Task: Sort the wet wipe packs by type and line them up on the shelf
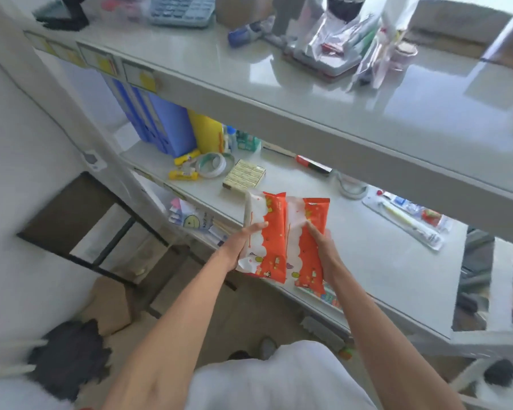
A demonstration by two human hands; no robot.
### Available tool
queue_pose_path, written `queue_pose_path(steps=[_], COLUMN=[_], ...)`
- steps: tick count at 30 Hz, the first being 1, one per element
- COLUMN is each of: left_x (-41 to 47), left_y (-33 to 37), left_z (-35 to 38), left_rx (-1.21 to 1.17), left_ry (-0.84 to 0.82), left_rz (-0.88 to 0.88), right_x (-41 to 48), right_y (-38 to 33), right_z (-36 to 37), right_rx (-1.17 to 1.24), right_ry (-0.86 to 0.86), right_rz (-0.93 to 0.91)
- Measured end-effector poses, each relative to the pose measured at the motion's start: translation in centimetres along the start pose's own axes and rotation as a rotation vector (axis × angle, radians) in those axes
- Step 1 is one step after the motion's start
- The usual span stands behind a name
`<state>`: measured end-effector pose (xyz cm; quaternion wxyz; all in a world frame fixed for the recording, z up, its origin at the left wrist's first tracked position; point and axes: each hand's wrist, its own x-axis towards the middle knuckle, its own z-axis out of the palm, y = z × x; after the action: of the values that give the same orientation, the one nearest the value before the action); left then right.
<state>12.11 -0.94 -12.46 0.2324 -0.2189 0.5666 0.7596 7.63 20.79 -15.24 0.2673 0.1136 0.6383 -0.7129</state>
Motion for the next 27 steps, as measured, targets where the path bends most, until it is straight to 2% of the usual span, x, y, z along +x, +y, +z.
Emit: queue_pose_path(steps=[5,9,12,14,17,18,20,25,27], left_x=[5.9,8.4,10.0,10.5,11.3,11.4,11.3,10.7,10.2], left_y=[2.2,4.3,5.4,5.9,6.2,6.4,6.5,7.1,7.8], left_z=[1.5,2.3,2.4,2.9,2.6,2.3,2.1,3.1,3.5], left_rx=[0.044,0.093,0.184,0.304,0.666,0.712,0.689,0.672,0.723], left_ry=[-0.114,-0.234,-0.238,-0.180,0.129,0.151,0.049,-0.079,-0.075], left_rz=[-0.039,-0.135,-0.151,-0.114,0.126,0.170,0.107,0.026,-0.022], right_x=[2.7,3.9,4.8,5.3,5.5,5.5,5.4,5.5,5.5], right_y=[-0.8,-1.4,-1.4,-1.3,-1.2,-1.2,-1.1,-1.0,-1.1], right_z=[-2.7,-3.9,-4.1,-3.8,-3.1,-3.1,-2.8,-2.2,-2.5], right_rx=[-0.019,-0.058,-0.205,-0.384,-0.655,-0.714,-0.767,-0.745,-0.735], right_ry=[0.222,0.358,0.474,0.571,0.754,0.773,0.744,0.692,0.672], right_rz=[0.045,0.044,0.055,0.064,0.083,0.094,0.101,0.141,0.170])
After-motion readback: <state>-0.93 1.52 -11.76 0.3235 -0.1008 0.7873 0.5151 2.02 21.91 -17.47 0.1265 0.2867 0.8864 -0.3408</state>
